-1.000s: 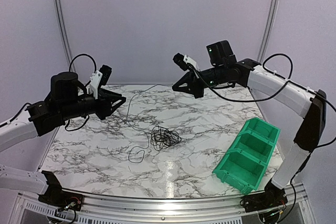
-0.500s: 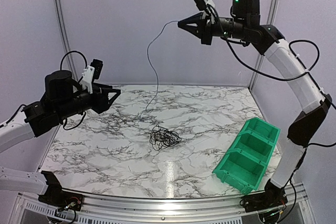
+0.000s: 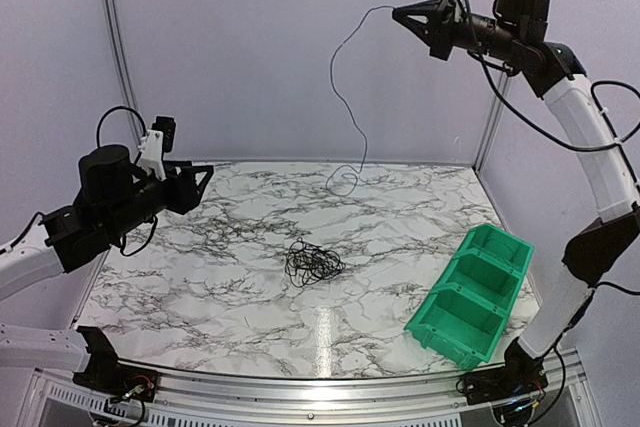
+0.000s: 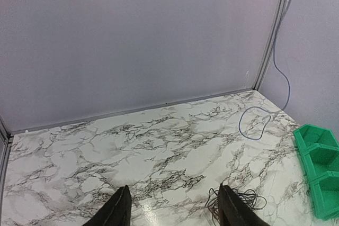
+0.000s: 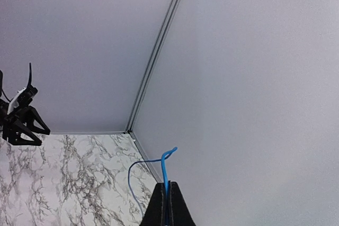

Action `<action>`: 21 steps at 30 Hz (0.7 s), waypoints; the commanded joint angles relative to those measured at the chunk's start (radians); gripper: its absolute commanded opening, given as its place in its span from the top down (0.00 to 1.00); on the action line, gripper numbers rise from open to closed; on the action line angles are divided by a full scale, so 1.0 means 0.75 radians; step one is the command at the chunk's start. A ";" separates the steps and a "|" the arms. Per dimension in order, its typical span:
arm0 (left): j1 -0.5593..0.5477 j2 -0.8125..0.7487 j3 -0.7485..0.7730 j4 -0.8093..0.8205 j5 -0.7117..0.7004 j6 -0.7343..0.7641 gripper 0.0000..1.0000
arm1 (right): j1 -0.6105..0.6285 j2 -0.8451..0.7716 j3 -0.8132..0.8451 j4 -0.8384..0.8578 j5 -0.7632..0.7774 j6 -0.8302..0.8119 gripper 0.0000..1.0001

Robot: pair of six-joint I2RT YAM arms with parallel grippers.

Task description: Untangle the cables

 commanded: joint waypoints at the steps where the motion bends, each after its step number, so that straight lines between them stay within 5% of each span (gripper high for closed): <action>1: 0.003 0.034 -0.003 0.092 -0.035 -0.007 0.38 | -0.043 -0.143 -0.175 0.002 0.171 -0.078 1.00; 9: 0.003 0.257 0.089 0.109 -0.191 0.070 0.33 | -0.118 -0.437 -0.592 -0.040 0.295 -0.172 1.00; 21: 0.032 0.381 -0.016 0.253 -0.275 0.091 0.32 | -0.293 -0.743 -0.927 -0.074 0.459 -0.279 1.00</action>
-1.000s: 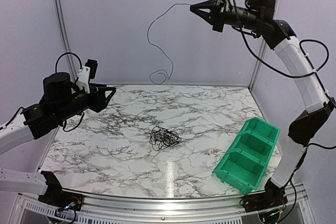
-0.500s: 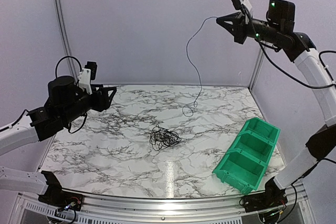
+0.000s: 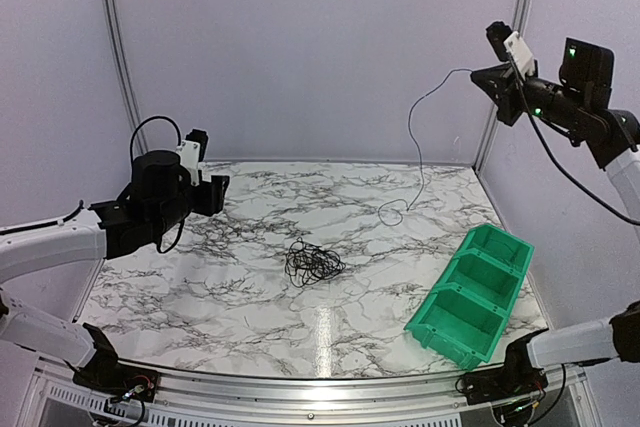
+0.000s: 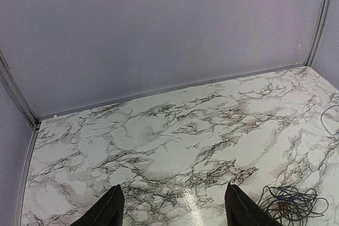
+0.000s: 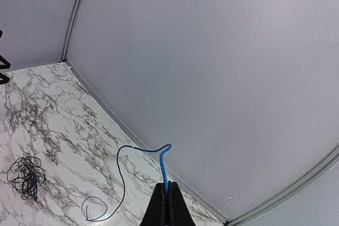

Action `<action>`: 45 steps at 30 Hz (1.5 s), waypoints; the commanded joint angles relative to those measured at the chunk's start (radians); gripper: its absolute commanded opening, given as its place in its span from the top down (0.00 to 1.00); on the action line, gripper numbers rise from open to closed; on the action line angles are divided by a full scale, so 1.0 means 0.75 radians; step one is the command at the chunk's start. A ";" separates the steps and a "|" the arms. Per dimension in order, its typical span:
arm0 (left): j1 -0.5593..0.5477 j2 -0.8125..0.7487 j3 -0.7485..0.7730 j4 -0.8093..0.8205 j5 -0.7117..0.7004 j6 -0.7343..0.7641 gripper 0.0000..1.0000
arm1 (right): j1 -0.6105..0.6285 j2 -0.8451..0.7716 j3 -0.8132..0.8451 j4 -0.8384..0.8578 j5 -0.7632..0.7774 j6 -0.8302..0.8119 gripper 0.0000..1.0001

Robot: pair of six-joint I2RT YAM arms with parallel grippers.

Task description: Untangle the cables

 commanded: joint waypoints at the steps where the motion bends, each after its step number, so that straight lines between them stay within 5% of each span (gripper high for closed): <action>1: 0.010 -0.015 -0.046 0.071 -0.023 -0.016 0.32 | -0.060 -0.086 -0.089 -0.019 0.105 -0.066 1.00; 13: 0.006 -0.214 -0.104 0.069 0.114 0.017 0.32 | -0.206 -0.209 -0.170 -0.149 0.259 -0.280 1.00; 45: 0.004 -0.344 -0.096 0.024 0.142 0.039 0.31 | -0.211 -0.293 -0.082 -0.246 0.928 -0.858 1.00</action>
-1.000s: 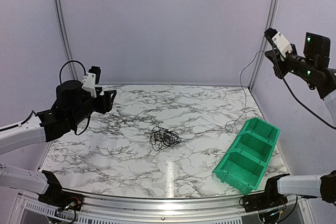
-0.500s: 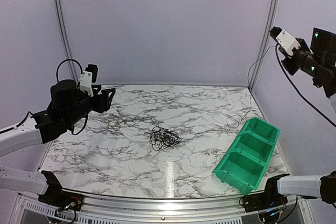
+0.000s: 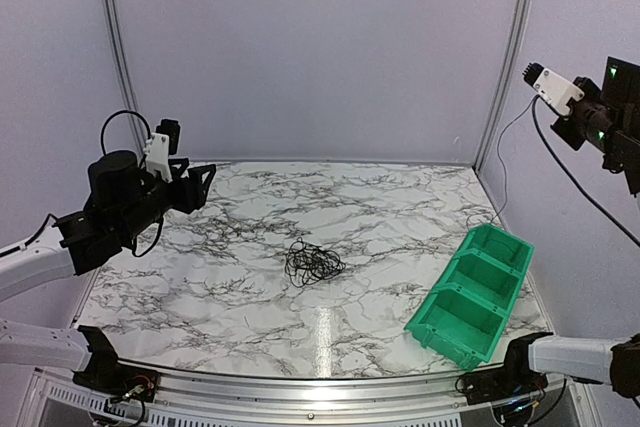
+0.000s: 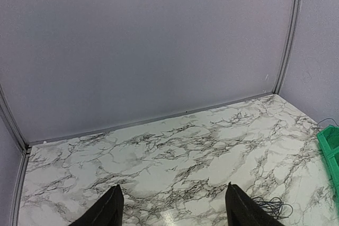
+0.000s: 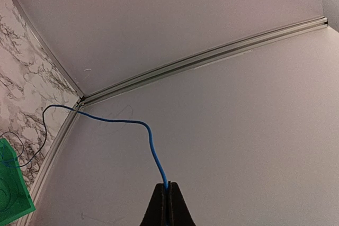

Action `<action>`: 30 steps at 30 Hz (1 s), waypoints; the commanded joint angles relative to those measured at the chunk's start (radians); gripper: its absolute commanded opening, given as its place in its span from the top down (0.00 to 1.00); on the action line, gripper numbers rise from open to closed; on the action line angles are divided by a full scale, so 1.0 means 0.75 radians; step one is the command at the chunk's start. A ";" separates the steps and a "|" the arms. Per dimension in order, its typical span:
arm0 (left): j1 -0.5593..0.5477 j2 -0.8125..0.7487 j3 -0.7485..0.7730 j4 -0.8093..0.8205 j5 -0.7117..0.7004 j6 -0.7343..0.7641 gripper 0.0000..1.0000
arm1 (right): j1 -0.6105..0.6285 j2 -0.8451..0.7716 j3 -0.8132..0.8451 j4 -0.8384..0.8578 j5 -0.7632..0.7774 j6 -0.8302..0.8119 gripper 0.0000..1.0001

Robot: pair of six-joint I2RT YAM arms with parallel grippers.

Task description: Untangle the cables

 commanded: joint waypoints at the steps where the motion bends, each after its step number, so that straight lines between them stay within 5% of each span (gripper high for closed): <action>1: 0.002 -0.030 0.003 -0.001 0.001 0.018 0.31 | -0.010 -0.051 0.002 -0.043 0.100 -0.087 1.00; 16: 0.003 -0.042 0.002 -0.003 0.015 0.004 0.31 | -0.009 -0.111 -0.270 -0.232 0.185 -0.163 1.00; 30: 0.001 -0.043 -0.004 -0.003 0.012 0.011 0.31 | -0.099 -0.057 -0.677 -0.245 0.012 -0.097 1.00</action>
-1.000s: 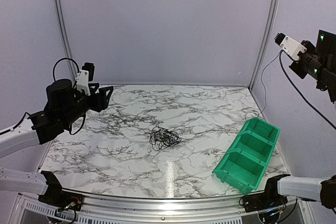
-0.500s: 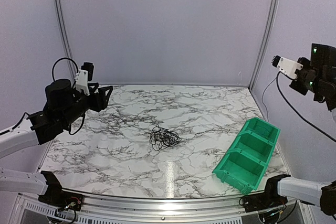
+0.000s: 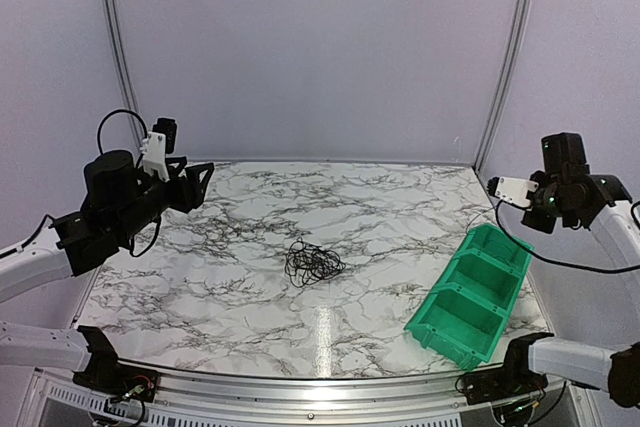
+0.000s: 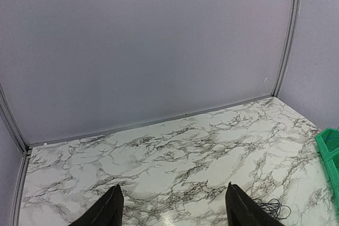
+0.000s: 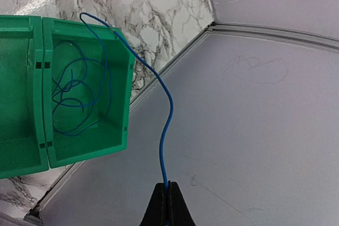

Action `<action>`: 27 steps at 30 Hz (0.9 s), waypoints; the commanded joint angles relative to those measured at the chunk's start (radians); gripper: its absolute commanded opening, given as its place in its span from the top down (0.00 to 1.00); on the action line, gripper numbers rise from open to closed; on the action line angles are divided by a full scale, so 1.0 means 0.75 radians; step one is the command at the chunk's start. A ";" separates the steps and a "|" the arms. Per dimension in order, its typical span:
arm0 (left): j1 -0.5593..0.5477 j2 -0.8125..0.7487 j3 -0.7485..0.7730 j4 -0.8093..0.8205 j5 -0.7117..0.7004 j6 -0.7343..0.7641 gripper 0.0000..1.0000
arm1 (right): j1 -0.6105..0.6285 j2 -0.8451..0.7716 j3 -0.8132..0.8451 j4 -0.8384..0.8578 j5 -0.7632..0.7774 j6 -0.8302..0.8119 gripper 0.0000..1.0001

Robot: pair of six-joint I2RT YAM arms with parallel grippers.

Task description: Untangle the cables

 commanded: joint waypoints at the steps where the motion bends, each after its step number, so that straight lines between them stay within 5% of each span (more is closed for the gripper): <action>1: 0.000 -0.014 -0.003 0.005 0.011 0.012 0.31 | -0.124 0.020 -0.054 -0.018 -0.091 -0.001 1.00; 12: 0.000 0.003 0.000 0.003 0.025 0.011 0.31 | -0.563 0.019 -0.081 -0.156 -0.196 -0.374 1.00; 27: -0.001 0.010 0.000 0.001 0.038 0.000 0.31 | -0.553 0.343 -0.090 -0.107 -0.246 -0.311 1.00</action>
